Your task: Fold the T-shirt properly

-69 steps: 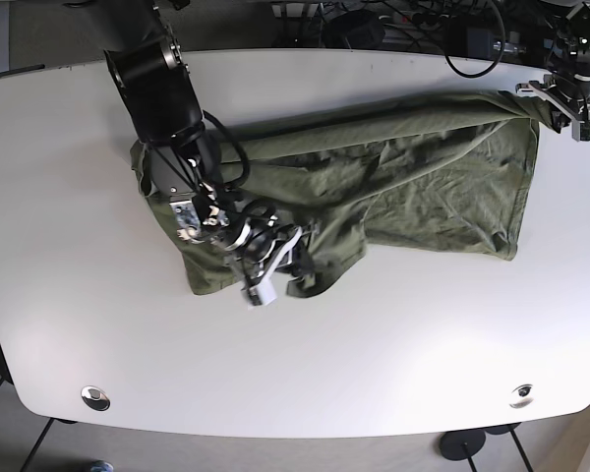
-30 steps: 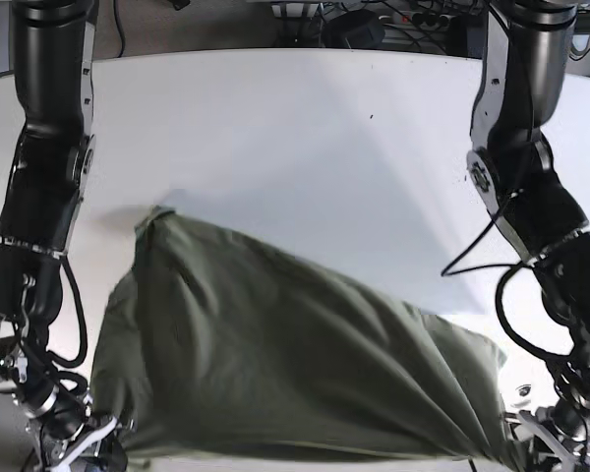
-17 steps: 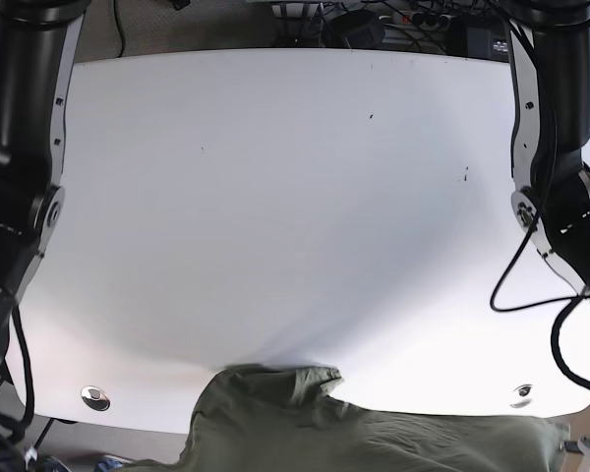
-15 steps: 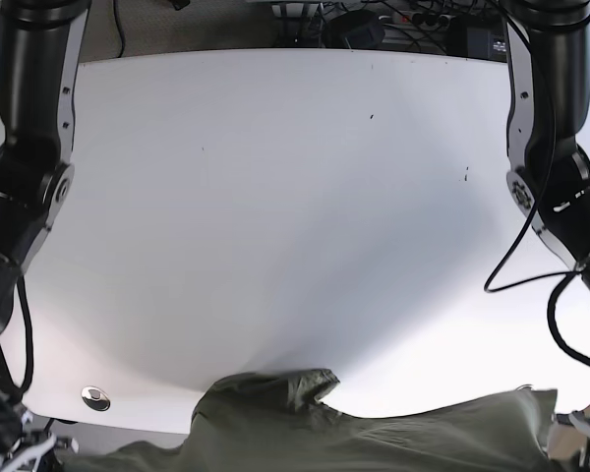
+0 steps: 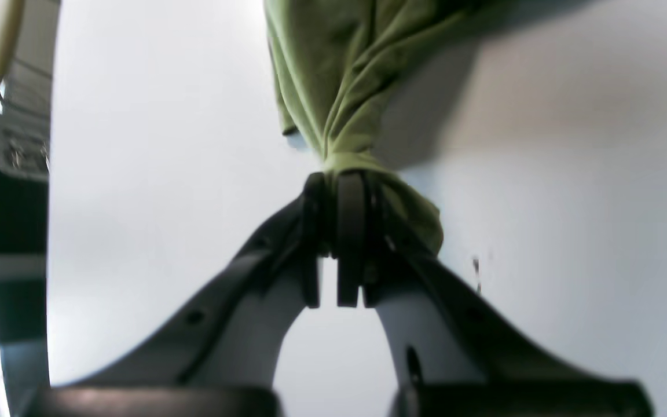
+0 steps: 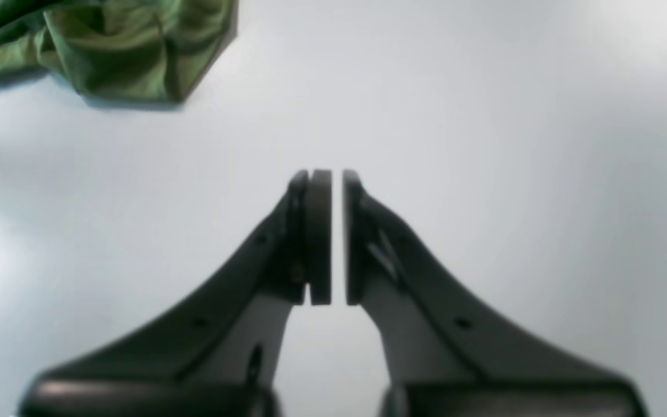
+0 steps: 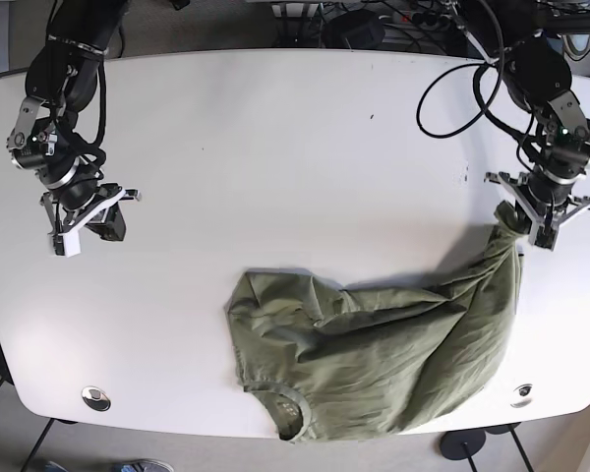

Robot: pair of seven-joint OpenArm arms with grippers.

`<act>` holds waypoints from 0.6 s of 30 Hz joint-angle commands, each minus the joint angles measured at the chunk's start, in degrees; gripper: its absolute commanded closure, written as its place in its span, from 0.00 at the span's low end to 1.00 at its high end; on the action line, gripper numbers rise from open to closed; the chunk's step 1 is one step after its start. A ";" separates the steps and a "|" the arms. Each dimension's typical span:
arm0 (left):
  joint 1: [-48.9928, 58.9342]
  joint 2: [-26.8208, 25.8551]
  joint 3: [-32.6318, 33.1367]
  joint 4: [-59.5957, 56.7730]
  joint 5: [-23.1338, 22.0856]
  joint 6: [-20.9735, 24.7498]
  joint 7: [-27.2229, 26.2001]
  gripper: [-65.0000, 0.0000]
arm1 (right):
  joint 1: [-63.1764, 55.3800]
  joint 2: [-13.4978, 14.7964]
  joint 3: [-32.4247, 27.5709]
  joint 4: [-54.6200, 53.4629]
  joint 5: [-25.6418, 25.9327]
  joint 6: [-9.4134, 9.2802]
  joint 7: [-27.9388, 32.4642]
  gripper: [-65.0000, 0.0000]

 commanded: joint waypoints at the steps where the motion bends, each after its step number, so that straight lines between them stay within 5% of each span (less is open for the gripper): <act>1: 1.69 -1.03 -1.70 1.49 -0.53 0.38 -1.29 1.00 | 3.14 0.53 -4.69 -1.79 0.94 0.19 2.28 0.73; 4: 4.59 -1.03 -3.90 2.37 -0.53 0.38 -1.29 1.00 | 8.15 1.23 -12.87 -8.56 0.94 0.19 4.22 0.47; 7: 8.02 -1.03 -5.57 4.39 -0.53 0.38 -1.02 1.00 | 14.57 1.23 -19.20 -17.44 0.94 -0.34 7.65 0.35; 13: 17.86 3.63 -13.13 5.71 -0.53 0.38 2.06 1.00 | 26.53 0.62 -31.60 -42.85 0.94 -0.42 20.83 0.33; 18: 19.97 3.98 -16.73 5.54 -0.53 0.38 2.14 1.00 | 29.69 -1.32 -40.03 -51.73 0.94 -0.42 26.11 0.33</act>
